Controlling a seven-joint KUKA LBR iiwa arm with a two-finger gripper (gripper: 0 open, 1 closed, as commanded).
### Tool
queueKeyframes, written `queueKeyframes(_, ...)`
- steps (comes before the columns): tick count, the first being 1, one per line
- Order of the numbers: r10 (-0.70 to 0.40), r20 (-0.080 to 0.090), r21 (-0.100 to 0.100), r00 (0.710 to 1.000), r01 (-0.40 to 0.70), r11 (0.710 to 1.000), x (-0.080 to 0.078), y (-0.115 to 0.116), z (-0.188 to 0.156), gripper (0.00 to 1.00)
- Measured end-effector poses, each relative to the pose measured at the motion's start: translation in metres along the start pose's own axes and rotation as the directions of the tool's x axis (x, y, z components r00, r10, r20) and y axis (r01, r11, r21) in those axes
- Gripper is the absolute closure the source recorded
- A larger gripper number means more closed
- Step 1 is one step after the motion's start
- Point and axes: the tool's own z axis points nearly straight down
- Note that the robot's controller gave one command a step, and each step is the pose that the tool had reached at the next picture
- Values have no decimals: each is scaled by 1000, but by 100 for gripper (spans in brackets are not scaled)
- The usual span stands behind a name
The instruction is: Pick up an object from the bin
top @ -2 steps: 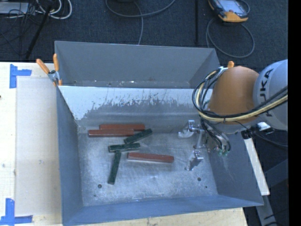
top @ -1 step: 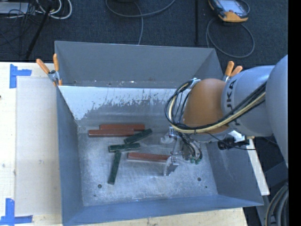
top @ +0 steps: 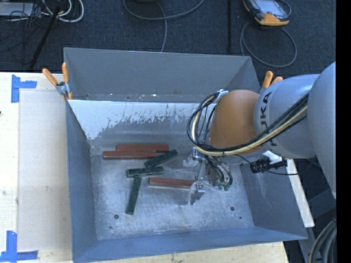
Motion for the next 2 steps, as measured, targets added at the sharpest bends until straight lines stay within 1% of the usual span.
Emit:
queueKeyframes(1,227,2,-1,974,-227,974,1,33,-6,0)
queueKeyframes(2,119,-1,0,993,-119,993,-1,44,11,0)
